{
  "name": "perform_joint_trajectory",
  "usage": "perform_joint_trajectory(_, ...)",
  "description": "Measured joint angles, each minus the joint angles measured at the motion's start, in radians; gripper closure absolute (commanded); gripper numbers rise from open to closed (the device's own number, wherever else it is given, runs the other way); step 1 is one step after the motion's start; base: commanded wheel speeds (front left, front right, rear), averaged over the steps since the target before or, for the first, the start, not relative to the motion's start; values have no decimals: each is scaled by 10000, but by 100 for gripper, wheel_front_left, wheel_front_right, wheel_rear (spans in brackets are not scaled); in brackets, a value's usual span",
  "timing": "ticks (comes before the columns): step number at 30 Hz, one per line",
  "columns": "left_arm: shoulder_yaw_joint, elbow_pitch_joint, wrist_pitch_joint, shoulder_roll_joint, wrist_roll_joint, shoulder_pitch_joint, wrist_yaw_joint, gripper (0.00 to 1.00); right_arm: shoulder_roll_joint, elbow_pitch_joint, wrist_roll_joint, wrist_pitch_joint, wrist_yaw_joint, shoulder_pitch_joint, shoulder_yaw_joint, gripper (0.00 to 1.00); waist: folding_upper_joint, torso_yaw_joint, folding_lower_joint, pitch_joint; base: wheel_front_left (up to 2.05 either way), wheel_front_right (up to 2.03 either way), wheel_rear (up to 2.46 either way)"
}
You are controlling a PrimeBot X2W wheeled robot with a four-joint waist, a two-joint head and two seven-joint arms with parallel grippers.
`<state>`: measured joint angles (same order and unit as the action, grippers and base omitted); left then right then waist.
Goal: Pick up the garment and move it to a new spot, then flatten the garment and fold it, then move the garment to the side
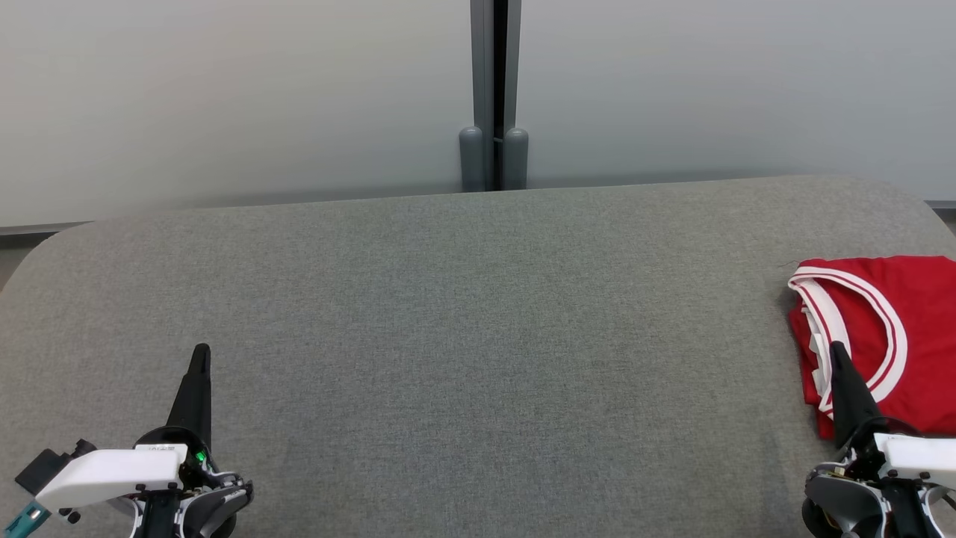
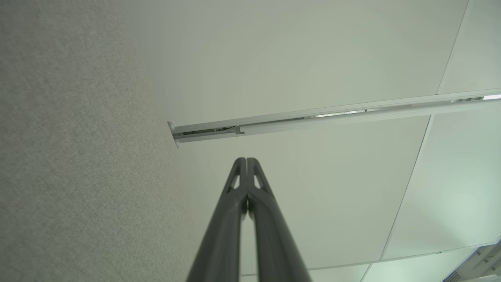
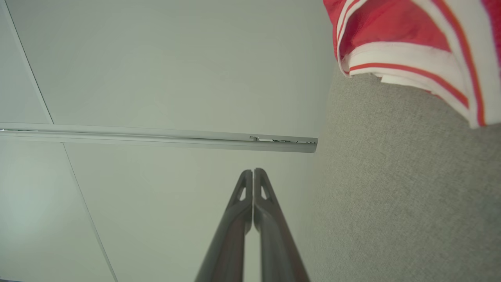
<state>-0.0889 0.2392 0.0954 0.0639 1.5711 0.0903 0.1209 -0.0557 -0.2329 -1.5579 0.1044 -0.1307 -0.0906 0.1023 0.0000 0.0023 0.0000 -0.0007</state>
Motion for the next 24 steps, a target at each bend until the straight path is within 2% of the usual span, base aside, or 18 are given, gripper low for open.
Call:
perform_joint_trajectory(10, -180, 63, 115, -109, 462, 126, 100, 100, 23, -132, -579, 15, 0, -128, 61, 100, 0, -24, 0, 38, 0, 0, 0)
perform_joint_trajectory(24, -199, 63, 144, -119, 462, 148, 100, 100, 29, -132, -594, 29, 0, -129, 77, 100, 0, -24, 0, 38, 0, 0, 0)
